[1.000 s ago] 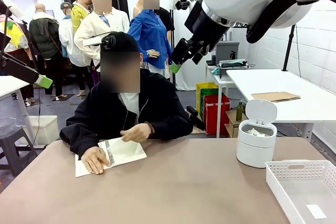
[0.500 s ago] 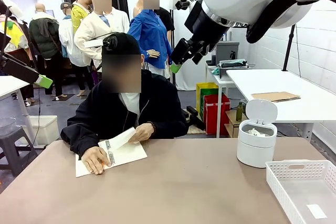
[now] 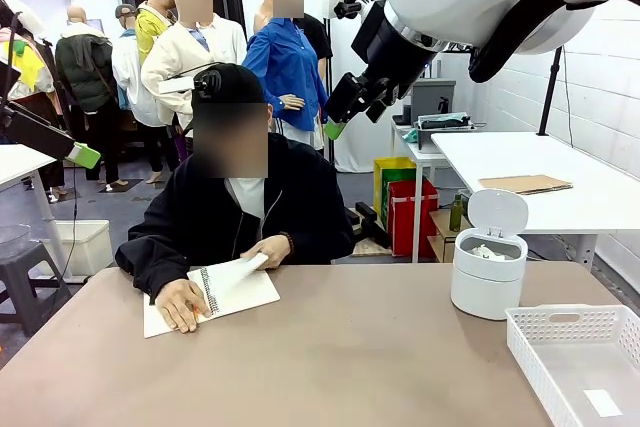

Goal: Sort the paper based on its condition.
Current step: If a person hands you a paper, place it in the Organizing basket , and if it's crumpled, put it in the Trash can.

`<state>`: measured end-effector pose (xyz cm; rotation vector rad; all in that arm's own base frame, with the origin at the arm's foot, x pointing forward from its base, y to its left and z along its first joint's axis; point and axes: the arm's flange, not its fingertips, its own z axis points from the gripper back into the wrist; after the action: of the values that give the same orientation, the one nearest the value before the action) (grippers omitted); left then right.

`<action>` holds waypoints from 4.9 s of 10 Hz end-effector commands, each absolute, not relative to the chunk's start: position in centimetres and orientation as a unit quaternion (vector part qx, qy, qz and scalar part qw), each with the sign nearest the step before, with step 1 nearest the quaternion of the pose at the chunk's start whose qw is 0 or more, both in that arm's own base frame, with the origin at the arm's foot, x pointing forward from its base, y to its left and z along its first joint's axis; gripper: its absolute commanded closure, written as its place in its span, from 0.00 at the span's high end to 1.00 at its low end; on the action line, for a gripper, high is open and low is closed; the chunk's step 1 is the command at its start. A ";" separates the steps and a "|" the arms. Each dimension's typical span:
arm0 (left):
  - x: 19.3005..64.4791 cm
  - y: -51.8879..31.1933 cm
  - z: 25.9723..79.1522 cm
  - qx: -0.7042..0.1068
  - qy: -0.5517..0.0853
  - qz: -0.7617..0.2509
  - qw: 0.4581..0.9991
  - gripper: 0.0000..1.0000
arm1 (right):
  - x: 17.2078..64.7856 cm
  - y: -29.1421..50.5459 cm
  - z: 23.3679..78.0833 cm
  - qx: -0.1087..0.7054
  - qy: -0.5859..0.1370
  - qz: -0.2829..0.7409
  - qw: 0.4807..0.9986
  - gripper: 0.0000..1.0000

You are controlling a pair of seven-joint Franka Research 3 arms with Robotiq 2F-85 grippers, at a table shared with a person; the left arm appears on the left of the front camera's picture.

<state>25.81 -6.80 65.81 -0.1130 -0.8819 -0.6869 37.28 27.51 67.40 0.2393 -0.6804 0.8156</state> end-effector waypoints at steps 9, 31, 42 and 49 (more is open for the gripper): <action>25.8 -6.7 65.8 -0.053 -0.419 -0.325 0.847 1.00 | 37.3 27.5 67.4 0.114 -0.323 0.388 0.856 1.00; 25.8 -6.7 65.8 -0.053 -0.419 -0.325 0.847 1.00 | 37.3 27.5 67.4 0.114 -0.323 0.388 0.856 1.00; 25.8 -6.7 65.8 -0.053 -0.419 -0.325 0.847 1.00 | 37.3 27.5 67.4 0.114 -0.323 0.388 0.856 1.00; 25.8 -6.7 65.8 -0.053 -0.419 -0.325 0.847 1.00 | 39.3 27.2 66.6 0.123 -0.274 0.352 0.886 1.00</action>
<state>25.81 -6.80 65.81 -0.1130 -0.8820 -0.6869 38.55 26.94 66.02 0.2400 -0.6162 0.7677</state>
